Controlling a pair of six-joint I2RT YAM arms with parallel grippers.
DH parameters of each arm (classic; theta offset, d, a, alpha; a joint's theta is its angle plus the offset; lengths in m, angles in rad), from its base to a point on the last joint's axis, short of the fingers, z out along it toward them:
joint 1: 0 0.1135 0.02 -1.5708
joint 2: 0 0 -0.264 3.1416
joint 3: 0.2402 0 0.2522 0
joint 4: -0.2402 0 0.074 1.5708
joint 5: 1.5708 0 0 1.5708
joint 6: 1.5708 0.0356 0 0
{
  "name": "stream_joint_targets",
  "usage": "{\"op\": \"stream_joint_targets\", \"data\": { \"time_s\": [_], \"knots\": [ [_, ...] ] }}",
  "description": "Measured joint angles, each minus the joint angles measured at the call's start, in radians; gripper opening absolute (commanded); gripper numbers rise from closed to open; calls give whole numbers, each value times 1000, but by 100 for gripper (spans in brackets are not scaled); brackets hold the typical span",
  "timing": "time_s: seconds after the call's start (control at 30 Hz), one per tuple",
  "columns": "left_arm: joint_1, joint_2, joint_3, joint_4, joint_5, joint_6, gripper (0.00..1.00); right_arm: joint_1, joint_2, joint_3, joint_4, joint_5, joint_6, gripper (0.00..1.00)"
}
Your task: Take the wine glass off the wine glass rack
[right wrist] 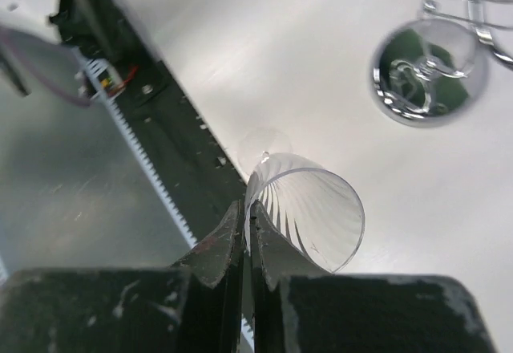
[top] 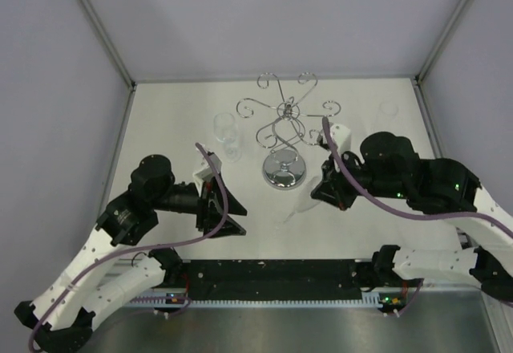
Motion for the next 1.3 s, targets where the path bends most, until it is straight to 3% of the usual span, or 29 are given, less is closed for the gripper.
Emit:
{"op": "stream_joint_targets", "data": {
  "time_s": [0.33, 0.57, 0.97, 1.3],
  "knots": [
    [0, 33, 16, -17, -77, -16, 65, -502, -54, -175, -8, 153, 62, 0],
    [0, 20, 16, -32, -109, -16, 65, -693, -21, -241, 51, 166, 60, 0],
    [0, 20, 8, -39, -127, -15, 65, -788, 201, -171, 129, 248, 24, 0],
    [0, 21, -4, -39, -126, -1, 65, -816, 381, 11, 156, 278, -13, 0]
  ]
}}
